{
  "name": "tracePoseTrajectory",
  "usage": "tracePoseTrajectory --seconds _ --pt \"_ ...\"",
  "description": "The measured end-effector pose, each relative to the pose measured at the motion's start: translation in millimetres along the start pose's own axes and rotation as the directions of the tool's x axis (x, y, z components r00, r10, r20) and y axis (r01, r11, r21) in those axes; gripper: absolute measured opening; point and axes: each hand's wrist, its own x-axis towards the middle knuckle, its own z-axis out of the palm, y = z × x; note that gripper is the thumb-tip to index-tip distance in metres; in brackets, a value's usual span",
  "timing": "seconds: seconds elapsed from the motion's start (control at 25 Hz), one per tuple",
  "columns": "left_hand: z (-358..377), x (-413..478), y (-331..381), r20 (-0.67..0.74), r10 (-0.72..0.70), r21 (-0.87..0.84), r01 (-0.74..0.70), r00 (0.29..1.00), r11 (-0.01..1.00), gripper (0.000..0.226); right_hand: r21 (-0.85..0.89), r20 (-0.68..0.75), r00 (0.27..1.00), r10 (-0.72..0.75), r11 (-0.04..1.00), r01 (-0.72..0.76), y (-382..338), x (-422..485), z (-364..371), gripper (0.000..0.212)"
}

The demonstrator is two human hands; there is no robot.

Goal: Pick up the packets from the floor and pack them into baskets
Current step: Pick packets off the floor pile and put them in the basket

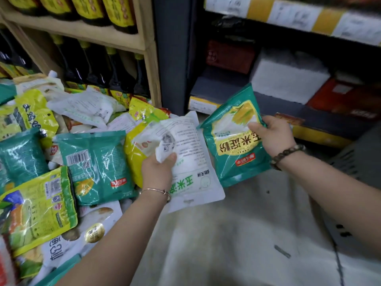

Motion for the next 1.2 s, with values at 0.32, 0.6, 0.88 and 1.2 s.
tracePoseTrajectory --seconds 0.32,0.6,0.88,1.2 --pt "-2.2 -16.9 78.4 -0.115 0.193 -0.137 -0.208 0.974 0.968 0.017 0.059 -0.190 0.969 -0.158 0.983 0.171 -95.4 -25.5 -34.1 0.021" --pt "8.3 -50.0 130.0 -0.065 0.275 -0.285 -0.282 0.959 0.916 0.023 0.172 -0.182 0.970 -0.159 0.966 0.191 -147.2 -45.6 -100.0 0.011" --pt "71.7 -103.7 162.1 0.103 0.325 -0.435 -0.251 0.940 0.865 0.023 0.130 -0.321 0.909 -0.266 0.938 0.320 -141.6 -48.9 -210.6 0.012" --pt "188.3 -160.8 191.8 0.385 0.228 -0.382 -0.071 0.894 0.921 0.015 0.108 -0.471 0.846 -0.249 0.936 0.336 -69.6 -46.0 -361.6 0.019"
